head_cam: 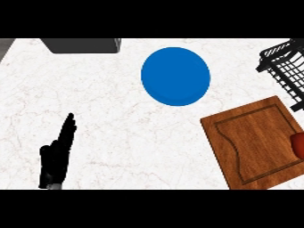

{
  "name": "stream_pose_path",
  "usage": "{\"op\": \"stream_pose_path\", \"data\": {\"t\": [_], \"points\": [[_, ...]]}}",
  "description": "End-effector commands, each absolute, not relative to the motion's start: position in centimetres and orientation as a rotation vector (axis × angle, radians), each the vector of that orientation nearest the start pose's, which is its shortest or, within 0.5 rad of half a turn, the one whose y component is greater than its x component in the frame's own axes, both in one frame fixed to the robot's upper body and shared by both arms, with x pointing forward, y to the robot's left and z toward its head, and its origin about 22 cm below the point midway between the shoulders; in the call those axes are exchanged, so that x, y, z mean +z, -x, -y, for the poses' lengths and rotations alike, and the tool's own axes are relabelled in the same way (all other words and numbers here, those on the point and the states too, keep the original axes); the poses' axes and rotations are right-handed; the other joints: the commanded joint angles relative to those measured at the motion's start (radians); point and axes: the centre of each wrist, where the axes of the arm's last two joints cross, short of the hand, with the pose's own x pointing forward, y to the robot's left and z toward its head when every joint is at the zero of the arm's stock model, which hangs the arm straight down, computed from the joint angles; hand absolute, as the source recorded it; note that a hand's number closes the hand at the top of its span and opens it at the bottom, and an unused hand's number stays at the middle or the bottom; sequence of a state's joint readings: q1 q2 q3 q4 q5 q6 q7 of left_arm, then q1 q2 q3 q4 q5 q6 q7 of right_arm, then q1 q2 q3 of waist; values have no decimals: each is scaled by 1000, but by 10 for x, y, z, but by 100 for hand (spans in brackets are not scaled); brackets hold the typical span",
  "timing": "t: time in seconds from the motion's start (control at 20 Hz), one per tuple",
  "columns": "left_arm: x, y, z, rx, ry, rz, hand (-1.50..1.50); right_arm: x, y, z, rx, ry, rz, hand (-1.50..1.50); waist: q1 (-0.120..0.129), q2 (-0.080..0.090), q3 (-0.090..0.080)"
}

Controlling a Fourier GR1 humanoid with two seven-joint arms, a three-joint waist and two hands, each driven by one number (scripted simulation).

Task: Pick the sweet potato from the cutting board and place it in the tiered basket

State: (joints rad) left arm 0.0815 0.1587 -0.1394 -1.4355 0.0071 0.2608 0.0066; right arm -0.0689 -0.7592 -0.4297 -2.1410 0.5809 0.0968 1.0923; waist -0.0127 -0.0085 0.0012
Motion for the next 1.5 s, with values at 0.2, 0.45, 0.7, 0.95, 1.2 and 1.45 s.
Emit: {"op": "stream_pose_path", "data": {"t": [0.2, 0.45, 0.7, 0.95, 1.2, 1.45], "points": [[-60, -216, -256, -18, -241, 1301, 0, 315, -205, 361, -103, 1561, 941, 150, 26, 12, -3], [-61, -203, -229, -54, -239, 1297, 0, 336, -230, 393, -119, 1548, 903, 150, 39, 13, -2], [-58, -224, -238, -39, -224, 1301, 0, 326, -274, 392, -122, 1530, 878, 150, 43, 16, -3], [-62, -212, -237, -46, -245, 1298, 0, 294, -298, 433, -73, 1488, 906, 150, 32, 14, -1], [-62, -221, -246, -41, -230, 1300, 0, 293, -330, 431, 11, 1454, 886, 150, 33, 14, -2], [-52, -213, -248, -39, -235, 1322, 0, 271, -353, 450, 14, 1452, 839, 150, 39, 15, -1]]}}
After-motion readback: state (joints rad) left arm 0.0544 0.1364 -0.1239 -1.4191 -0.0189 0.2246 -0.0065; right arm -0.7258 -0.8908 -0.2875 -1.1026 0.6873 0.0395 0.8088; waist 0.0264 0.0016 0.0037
